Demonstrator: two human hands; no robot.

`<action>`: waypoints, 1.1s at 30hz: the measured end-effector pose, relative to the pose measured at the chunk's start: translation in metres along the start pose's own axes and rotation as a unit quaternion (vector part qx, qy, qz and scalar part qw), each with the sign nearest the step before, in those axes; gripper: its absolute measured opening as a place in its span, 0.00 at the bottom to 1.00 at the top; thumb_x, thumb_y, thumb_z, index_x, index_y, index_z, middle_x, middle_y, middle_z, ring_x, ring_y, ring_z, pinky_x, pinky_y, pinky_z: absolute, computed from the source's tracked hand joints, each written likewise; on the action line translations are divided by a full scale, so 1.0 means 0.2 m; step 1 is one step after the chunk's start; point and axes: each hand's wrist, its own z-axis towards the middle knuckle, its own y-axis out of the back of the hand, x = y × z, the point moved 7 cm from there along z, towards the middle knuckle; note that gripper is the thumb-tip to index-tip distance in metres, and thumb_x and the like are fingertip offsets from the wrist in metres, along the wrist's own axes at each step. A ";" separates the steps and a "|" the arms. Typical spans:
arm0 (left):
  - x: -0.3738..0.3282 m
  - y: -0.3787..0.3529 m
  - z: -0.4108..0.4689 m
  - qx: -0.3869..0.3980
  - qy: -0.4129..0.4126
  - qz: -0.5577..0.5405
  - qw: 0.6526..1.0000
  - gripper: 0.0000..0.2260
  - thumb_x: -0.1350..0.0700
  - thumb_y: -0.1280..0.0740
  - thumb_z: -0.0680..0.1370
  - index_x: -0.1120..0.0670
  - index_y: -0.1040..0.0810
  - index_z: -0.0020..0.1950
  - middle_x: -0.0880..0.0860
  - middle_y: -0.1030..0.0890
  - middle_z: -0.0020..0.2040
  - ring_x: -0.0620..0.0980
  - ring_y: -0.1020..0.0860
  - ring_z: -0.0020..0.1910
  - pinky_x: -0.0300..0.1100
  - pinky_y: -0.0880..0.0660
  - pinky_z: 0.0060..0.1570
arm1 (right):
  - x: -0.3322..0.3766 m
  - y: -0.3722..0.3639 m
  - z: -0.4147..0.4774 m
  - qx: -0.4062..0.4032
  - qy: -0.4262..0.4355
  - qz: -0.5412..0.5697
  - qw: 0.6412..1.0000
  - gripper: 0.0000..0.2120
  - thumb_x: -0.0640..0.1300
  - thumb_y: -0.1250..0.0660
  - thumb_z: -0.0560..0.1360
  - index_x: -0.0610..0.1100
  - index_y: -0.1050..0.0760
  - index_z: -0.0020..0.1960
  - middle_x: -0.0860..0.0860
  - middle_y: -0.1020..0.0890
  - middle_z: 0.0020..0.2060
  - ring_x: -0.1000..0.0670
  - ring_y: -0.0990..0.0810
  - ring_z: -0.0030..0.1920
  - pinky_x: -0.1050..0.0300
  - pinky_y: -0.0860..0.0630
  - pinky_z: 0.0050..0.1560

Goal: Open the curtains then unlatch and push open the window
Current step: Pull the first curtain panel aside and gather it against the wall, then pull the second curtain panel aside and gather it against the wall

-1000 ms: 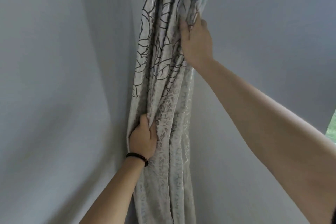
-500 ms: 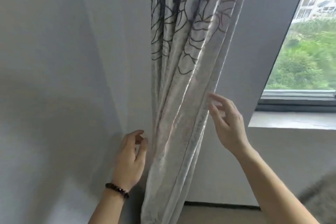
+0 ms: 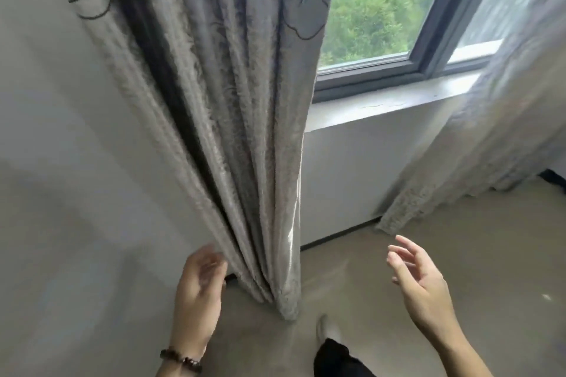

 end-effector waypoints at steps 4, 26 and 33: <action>-0.22 -0.44 0.13 0.075 -0.036 0.022 0.996 0.10 0.59 0.33 0.79 0.47 0.24 0.57 0.50 0.18 0.53 0.48 0.20 0.53 0.55 0.24 0.58 | -0.10 0.39 0.07 -0.099 -0.029 0.060 0.993 0.15 0.44 0.32 0.80 0.59 0.24 0.63 0.58 0.17 0.54 0.56 0.18 0.57 0.39 0.23 0.63; -0.64 -2.94 0.38 0.232 -0.145 0.082 0.958 0.13 0.54 0.31 0.77 0.44 0.27 0.59 0.47 0.20 0.54 0.42 0.20 0.51 0.53 0.21 0.53 | -0.49 1.77 1.42 -0.214 -0.070 0.145 0.963 0.20 0.40 0.31 0.79 0.57 0.27 0.66 0.56 0.19 0.60 0.57 0.18 0.56 0.41 0.24 0.65; -0.77 -3.84 0.73 0.261 -0.183 0.076 0.945 0.30 0.43 0.31 0.75 0.45 0.39 0.73 0.46 0.31 0.69 0.40 0.26 0.62 0.46 0.23 0.57 | -0.36 2.06 2.25 -0.213 -0.017 0.111 0.971 0.21 0.39 0.30 0.78 0.56 0.28 0.66 0.56 0.21 0.61 0.56 0.18 0.57 0.51 0.20 0.59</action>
